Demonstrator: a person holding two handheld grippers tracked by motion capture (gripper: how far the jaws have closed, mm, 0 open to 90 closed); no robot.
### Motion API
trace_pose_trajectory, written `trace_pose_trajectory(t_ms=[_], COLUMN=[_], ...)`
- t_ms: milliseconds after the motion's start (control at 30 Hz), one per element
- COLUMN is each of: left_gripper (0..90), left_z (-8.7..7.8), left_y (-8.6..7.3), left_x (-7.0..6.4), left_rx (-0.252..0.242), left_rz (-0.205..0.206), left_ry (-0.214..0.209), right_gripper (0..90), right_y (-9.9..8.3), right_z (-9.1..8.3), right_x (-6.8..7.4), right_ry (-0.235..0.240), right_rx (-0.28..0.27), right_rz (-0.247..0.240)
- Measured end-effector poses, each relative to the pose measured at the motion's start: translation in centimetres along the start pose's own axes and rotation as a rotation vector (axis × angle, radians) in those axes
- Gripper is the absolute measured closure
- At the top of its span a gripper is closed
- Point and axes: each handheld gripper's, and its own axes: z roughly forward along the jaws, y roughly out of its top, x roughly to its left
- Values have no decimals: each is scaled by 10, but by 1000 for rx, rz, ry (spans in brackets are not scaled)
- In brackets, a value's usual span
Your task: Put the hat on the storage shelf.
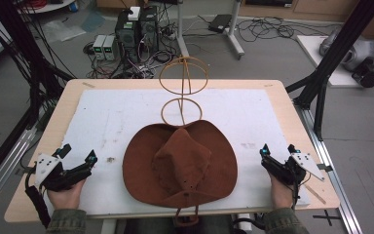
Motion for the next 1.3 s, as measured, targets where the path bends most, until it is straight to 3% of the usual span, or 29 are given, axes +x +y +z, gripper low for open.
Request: trace_pose_trajectory(t_ms=[100,333,667,900,967,1133,1300], left_gripper=[112,112,112,112,112,112,112], left_z=[1,4,1,-1,-2,-3,-3], left_y=[1,1,1,3,8,23,32], left_x=[0,-4,-2,0,1,-4,-7], left_rx=[-1,15,3,-6,-32,-79,-117], left_rz=[4,25,12,9,-4,13,5], left_ry=[-29,-46,-1,-3,-14,-41,-62], right_gripper=[72,72,72,72,72,72,72], right_y=[0,0,1,1,1,2,2], right_z=[-1,-2,-4,-3,-4,-4,-4], right_x=[-2,-3,-2,-1,0,1,1], right_ry=[-1,-8,-18,-11,-9,-6,-9], right_rx=[-3,-4,-16,-16,-12,-15,-17], right_rz=[8,13,-9,-22,-19,-26,-39])
